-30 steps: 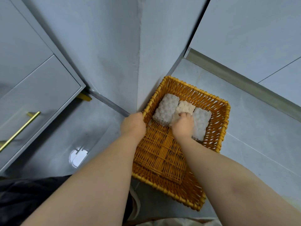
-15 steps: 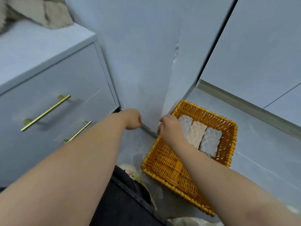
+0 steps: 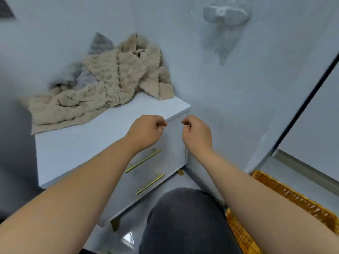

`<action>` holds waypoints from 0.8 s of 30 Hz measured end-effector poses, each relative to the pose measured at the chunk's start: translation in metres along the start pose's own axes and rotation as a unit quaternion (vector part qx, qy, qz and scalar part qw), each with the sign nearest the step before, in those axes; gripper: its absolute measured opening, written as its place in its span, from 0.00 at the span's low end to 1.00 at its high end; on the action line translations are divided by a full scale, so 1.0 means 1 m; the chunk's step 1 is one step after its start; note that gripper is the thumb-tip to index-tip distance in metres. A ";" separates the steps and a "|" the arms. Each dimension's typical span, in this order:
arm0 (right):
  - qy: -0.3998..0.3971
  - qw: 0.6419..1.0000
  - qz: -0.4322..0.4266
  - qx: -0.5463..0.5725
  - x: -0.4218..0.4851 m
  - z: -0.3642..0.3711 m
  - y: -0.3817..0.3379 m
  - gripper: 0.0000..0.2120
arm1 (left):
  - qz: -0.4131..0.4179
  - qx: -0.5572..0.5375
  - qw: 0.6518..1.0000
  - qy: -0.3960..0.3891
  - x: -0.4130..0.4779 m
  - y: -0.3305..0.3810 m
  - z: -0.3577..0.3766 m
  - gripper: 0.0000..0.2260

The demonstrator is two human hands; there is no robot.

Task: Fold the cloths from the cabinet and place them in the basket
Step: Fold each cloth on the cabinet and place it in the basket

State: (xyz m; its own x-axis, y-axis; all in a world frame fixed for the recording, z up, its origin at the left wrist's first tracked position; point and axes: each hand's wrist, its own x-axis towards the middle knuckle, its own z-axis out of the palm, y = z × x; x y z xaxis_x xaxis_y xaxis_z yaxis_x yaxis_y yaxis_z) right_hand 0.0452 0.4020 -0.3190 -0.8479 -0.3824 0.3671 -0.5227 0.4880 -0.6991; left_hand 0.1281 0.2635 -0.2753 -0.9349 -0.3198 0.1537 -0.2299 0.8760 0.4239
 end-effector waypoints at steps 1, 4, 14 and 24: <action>0.001 1.000 -0.014 0.006 0.008 0.002 -0.014 0.13 | -0.016 -0.027 0.999 0.033 -0.004 -0.007 -0.009 0.11; -0.002 0.999 -0.039 0.028 0.027 0.012 -0.051 0.14 | -0.049 -0.061 0.992 0.097 -0.011 -0.031 -0.028 0.14; 0.019 0.995 0.049 0.079 0.052 0.079 -0.114 0.12 | -0.129 -0.089 0.959 0.236 -0.018 -0.101 -0.030 0.17; -0.029 0.998 0.032 0.042 0.080 0.131 -0.103 0.17 | -0.142 0.087 0.944 0.285 0.013 -0.143 -0.026 0.20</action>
State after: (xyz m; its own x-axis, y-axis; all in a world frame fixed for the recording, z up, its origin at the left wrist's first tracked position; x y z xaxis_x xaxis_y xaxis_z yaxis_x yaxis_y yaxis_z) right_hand 0.0429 0.2183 -0.2983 -0.8721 -0.3974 0.2856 -0.4556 0.4460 -0.7704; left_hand 0.1565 0.1245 -0.3104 -0.5439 -0.6491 0.5318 -0.5359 0.7564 0.3751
